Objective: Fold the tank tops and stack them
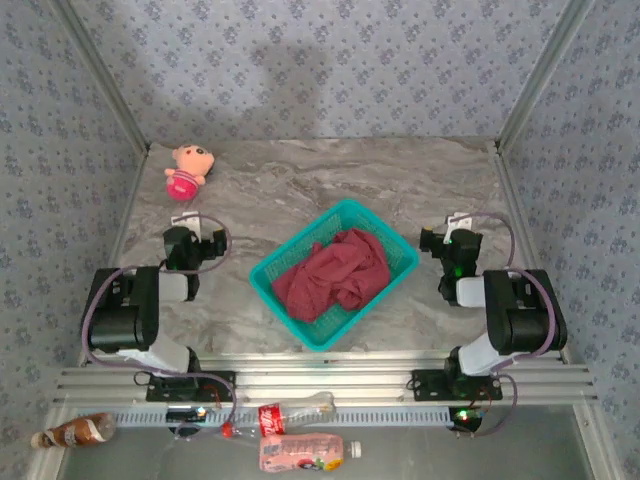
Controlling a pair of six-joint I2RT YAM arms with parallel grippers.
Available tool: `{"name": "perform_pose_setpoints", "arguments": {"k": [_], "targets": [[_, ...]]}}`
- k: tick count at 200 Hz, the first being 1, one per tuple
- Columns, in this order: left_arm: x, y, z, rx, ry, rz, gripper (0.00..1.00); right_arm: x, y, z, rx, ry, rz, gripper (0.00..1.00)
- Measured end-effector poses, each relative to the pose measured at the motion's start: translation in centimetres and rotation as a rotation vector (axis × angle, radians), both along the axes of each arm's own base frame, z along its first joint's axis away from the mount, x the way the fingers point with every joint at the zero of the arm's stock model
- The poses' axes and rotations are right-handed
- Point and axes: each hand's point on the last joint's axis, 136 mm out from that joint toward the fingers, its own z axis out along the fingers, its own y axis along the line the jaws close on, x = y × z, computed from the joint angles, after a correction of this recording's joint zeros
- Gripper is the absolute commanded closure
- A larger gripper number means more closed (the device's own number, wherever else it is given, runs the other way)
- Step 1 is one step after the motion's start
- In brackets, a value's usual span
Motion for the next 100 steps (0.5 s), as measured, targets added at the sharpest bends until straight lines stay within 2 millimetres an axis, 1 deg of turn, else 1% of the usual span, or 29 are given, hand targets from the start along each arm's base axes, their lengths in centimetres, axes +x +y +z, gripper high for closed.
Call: {"name": "perform_pose_setpoints", "arguments": {"k": [100], "targets": [[0.0,0.0,0.0,0.0,0.0,0.0,0.0,0.0,-0.18,-0.02,0.005,0.0,0.0,0.0]]}}
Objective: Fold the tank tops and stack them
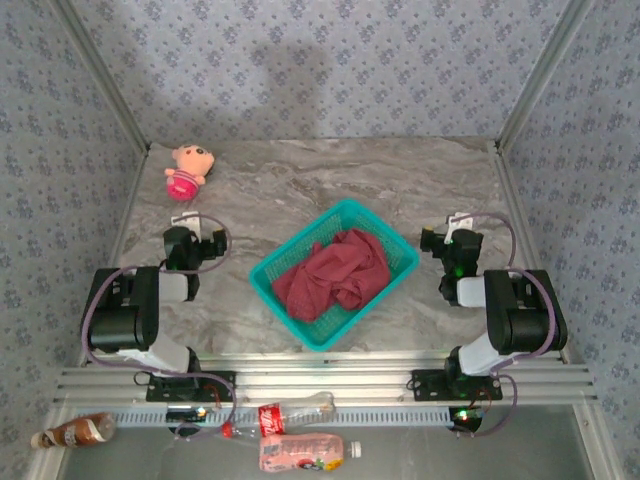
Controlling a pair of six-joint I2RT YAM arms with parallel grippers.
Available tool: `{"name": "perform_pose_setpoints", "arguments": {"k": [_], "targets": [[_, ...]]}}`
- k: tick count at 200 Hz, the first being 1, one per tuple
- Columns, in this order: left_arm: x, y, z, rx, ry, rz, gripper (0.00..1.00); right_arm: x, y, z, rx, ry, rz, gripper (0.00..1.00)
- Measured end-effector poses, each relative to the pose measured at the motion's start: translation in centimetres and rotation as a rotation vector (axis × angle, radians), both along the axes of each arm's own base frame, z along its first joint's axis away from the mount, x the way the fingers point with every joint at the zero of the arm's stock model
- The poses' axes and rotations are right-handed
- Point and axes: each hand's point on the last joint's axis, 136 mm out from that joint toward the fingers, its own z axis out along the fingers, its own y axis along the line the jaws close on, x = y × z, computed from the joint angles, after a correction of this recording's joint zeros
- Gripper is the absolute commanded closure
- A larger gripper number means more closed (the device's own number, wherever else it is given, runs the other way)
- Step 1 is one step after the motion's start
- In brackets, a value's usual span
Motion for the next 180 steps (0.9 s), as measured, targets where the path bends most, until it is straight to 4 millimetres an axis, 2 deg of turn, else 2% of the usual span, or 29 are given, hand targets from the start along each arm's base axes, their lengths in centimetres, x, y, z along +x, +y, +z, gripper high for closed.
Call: {"name": "perform_pose_setpoints", "arguments": {"k": [48,68,76,89,121,138,148,163,180], "targets": [[0.2,0.0,0.2,0.004,0.004,-0.003,0.0,0.0,0.1,0.0,0.003,0.0,0.006,0.0],[0.4,-0.1,1.6,0.007,0.01,-0.006,0.0,0.0,0.1,0.1,0.001,0.017,0.009,0.0],[0.5,-0.1,2.9,0.007,0.002,-0.007,0.0,0.0,0.2,0.6,0.002,0.022,0.014,0.0],[0.9,-0.4,5.9,0.006,-0.021,-0.014,0.0,0.1,0.4,2.5,0.003,0.002,0.027,0.0],[1.8,-2.0,15.6,-0.041,-0.071,-0.043,0.0,0.3,2.0,10.2,0.037,-0.096,0.116,0.0],[1.3,-4.3,20.1,-0.093,-0.064,-0.088,0.01,-0.1,3.3,13.8,0.063,-0.108,0.19,0.0],[0.6,-6.1,21.5,-0.115,-0.042,-0.126,0.0,-0.5,4.1,15.2,0.081,-0.093,0.236,0.0],[-0.9,-9.7,22.4,-0.158,0.019,-0.214,0.01,-1.4,5.7,16.6,0.118,-0.037,0.316,0.0],[-3.3,-14.5,21.8,-0.22,0.115,-0.341,0.0,-2.6,7.6,17.1,0.156,0.053,0.4,0.0]]}}
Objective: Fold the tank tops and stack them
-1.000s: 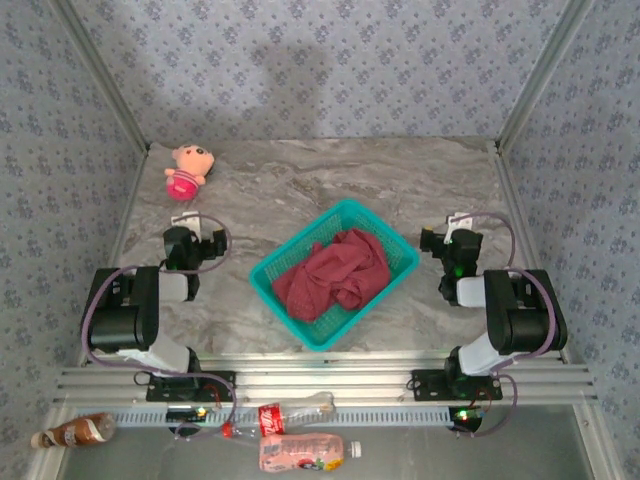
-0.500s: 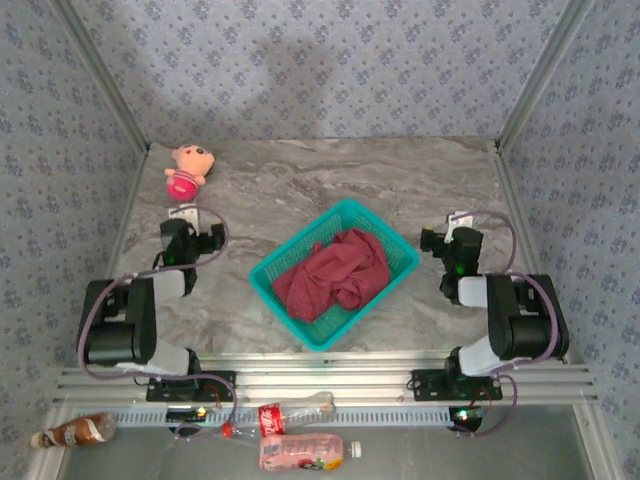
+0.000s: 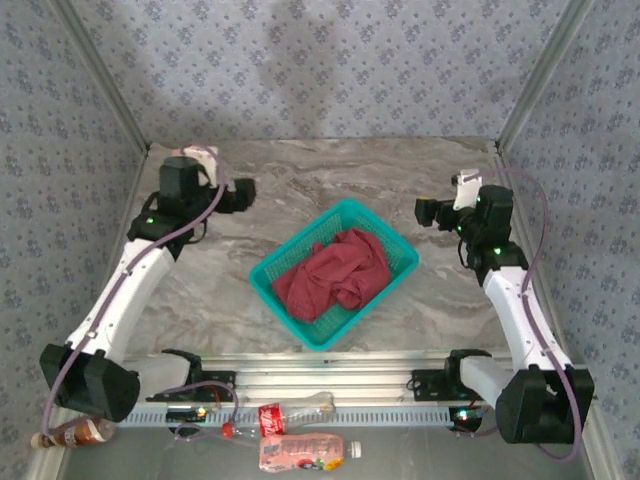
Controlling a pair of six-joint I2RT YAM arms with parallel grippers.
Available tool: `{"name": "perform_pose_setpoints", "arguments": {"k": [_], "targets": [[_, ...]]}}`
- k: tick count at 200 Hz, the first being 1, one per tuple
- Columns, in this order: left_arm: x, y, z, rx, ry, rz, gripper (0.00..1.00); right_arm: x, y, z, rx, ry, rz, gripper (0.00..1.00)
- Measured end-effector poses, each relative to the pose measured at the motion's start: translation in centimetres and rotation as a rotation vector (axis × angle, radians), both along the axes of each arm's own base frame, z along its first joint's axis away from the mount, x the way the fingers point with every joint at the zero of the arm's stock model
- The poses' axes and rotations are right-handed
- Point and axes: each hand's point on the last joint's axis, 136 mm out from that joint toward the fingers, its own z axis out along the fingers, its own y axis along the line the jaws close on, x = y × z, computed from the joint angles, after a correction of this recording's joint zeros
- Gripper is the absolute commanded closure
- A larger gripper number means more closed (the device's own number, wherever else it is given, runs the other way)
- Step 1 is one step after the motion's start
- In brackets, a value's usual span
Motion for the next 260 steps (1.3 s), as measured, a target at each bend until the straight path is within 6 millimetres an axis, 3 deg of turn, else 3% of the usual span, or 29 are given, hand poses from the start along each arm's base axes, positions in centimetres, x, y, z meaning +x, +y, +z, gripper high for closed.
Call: {"name": "perform_pose_setpoints", "arguments": {"k": [29,64,90,120,145,162,172,210,236,260], "targets": [[-4.4,-7.1,-3.8,-0.025,0.199,-0.193,0.08,-2.7,3.6,-1.5,0.007,0.197,0.149,0.02],[-9.0,-14.8,-10.3,0.049,0.423,-0.366,0.13,-4.8,5.4,-6.3,-0.019,0.443,0.226,0.05],[-10.5,-17.0,-14.5,0.115,0.527,-0.394,0.19,-4.9,5.7,-9.3,-0.046,0.562,0.242,0.08],[-10.0,-17.6,-19.3,0.201,0.612,-0.365,0.35,-4.1,6.3,-11.1,-0.072,0.62,0.269,0.16],[-8.9,-18.1,-21.1,0.252,0.631,-0.357,0.65,-3.3,6.8,-12.4,-0.085,0.644,0.289,0.33],[-8.5,-18.6,-20.8,0.253,0.623,-0.366,0.91,-2.8,7.1,-13.4,-0.093,0.664,0.302,0.43],[-8.3,-18.8,-20.3,0.247,0.615,-0.368,1.0,-2.5,7.3,-14.0,-0.104,0.67,0.316,0.52],[-7.7,-19.6,-16.5,0.204,0.569,-0.393,1.0,-2.0,7.4,-15.0,-0.11,0.697,0.325,0.76],[-6.4,-19.9,-10.3,0.124,0.471,-0.408,1.0,-1.8,7.2,-14.6,-0.114,0.694,0.327,0.85],[-4.5,-19.0,-2.1,0.027,0.311,-0.398,1.0,-0.3,5.4,-13.9,-0.097,0.666,0.256,0.86]]}}
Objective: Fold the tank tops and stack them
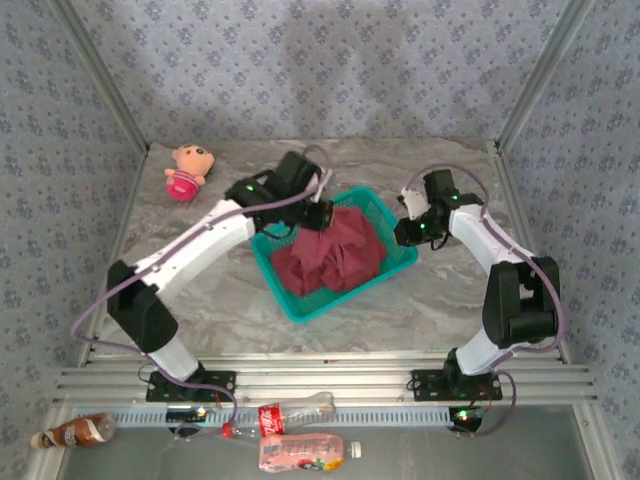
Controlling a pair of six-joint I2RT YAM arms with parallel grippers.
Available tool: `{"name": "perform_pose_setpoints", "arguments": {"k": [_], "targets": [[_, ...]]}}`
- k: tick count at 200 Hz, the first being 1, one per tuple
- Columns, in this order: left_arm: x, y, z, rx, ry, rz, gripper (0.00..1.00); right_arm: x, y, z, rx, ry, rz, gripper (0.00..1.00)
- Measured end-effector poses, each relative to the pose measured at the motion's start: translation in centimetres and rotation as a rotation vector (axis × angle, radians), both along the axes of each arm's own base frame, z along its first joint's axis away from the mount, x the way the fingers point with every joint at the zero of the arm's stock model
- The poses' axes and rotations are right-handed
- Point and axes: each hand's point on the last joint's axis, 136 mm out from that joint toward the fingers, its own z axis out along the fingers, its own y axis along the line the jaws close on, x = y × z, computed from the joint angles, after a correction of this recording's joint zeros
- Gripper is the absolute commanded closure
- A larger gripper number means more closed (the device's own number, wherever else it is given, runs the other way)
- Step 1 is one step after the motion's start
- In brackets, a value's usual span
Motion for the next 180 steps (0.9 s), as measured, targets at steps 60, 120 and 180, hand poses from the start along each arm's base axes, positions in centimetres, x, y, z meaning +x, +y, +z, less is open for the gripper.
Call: {"name": "perform_pose_setpoints", "arguments": {"k": [60,120,180], "targets": [[1.9,7.5,12.3,-0.138,-0.23,0.153,1.0,5.4,-6.9,1.7,-0.017,-0.052,-0.204,0.86],[0.7,15.4,5.6,-0.079,-0.11,0.343,1.0,13.4,-13.4,2.1,-0.052,-0.081,-0.455,0.85],[-1.3,10.4,-4.9,-0.118,0.137,0.25,1.0,20.8,-15.7,1.2,-0.06,-0.1,-0.536,0.86]]}}
